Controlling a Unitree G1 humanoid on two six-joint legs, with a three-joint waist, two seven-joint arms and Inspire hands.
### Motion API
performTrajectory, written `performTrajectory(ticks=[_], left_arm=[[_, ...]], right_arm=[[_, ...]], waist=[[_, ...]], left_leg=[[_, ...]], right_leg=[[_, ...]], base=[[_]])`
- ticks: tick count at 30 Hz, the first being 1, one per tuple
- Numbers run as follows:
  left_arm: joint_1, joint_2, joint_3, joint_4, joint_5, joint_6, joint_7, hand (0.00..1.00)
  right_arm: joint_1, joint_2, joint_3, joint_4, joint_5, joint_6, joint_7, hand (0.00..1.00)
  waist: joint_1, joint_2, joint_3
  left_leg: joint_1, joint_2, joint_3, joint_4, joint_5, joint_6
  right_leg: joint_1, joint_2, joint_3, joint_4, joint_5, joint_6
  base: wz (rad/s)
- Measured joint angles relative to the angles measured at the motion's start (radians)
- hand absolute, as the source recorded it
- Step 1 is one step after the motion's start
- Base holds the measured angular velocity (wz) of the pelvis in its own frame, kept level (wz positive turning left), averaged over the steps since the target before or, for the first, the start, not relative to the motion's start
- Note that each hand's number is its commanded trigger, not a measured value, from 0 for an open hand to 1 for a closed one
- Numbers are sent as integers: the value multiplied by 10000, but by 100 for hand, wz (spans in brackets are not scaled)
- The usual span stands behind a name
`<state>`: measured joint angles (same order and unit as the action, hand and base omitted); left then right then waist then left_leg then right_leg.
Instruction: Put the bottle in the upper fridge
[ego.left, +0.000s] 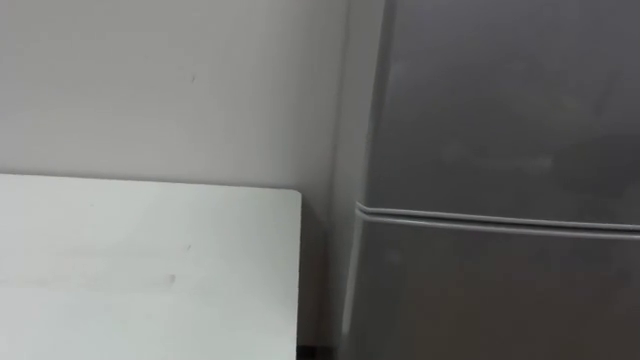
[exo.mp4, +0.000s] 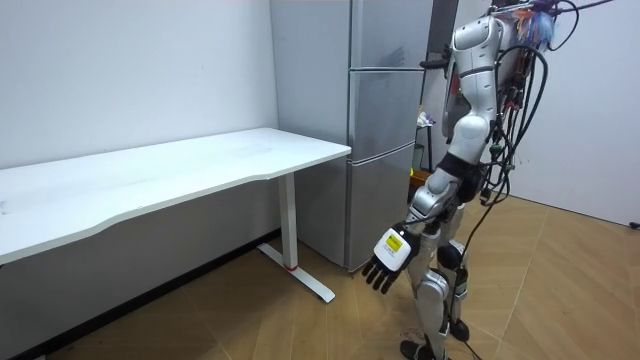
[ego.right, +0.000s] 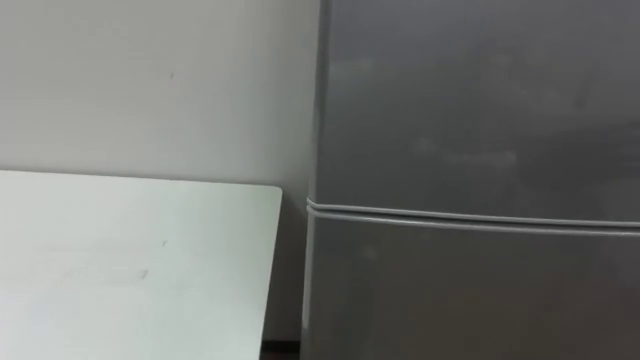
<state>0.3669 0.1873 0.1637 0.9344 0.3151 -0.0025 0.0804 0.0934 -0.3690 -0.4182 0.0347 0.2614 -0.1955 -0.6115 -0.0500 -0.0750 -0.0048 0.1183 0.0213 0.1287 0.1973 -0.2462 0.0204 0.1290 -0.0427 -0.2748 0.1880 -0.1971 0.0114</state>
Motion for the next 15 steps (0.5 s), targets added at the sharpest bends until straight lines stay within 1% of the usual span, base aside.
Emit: performTrajectory(ticks=[2, 3, 5, 7, 10, 13, 15], left_arm=[[-2, -14, -2, 2, -78, 23, 89, 0], [7, -25, -2, 2, -87, 27, 126, 0], [38, -41, -3, 5, -95, 39, 219, 0], [35, -40, -3, 5, -238, 40, 275, 0], [31, -89, -1, -62, -380, 39, 476, 0], [53, -180, -3, -98, -374, 39, 710, 0], [50, -238, -3, -83, -384, 38, 840, 0]], right_arm=[[478, 60, 8, 468, 77, 185, -31, 0], [557, 79, 14, 572, 96, 237, -76, 0], [794, 206, 33, 958, 172, 232, -308, 0], [929, 302, 49, 1400, 259, 225, -504, 0], [1307, 651, 60, 1898, 315, 227, -898, 0], [1632, 823, 408, 2836, 445, 235, -1068, 0], [1742, 1196, 694, 3427, 497, 226, -1053, 0]], waist=[[29, 28, 9], [39, 47, 15], [45, 132, 32], [36, 175, 28], [38, 269, 25], [66, 336, -19], [66, 385, -19]], left_leg=[[46, 3, 58, -22, -1, -1], [65, 3, 89, -37, -1, -1], [140, 7, 198, -119, -2, -2], [154, 7, 221, -142, -2, -2], [135, 9, 222, -144, -3, -3], [169, 6, 222, -151, -4, -6], [165, -2, 219, -116, -3, -8]], right_leg=[[-3, 5, 59, 7, 0, 0], [-11, 9, 93, 7, 0, 0], [-19, 20, 213, 7, 1, 1], [-13, 20, 227, -3, 2, 4], [-31, 37, 260, -14, 3, 4], [-2, 49, 259, -13, 2, 4], [14, 59, 270, -13, 4, 0]], base=[[-7], [-13], [-16], [-6], [0], [0], [0]])
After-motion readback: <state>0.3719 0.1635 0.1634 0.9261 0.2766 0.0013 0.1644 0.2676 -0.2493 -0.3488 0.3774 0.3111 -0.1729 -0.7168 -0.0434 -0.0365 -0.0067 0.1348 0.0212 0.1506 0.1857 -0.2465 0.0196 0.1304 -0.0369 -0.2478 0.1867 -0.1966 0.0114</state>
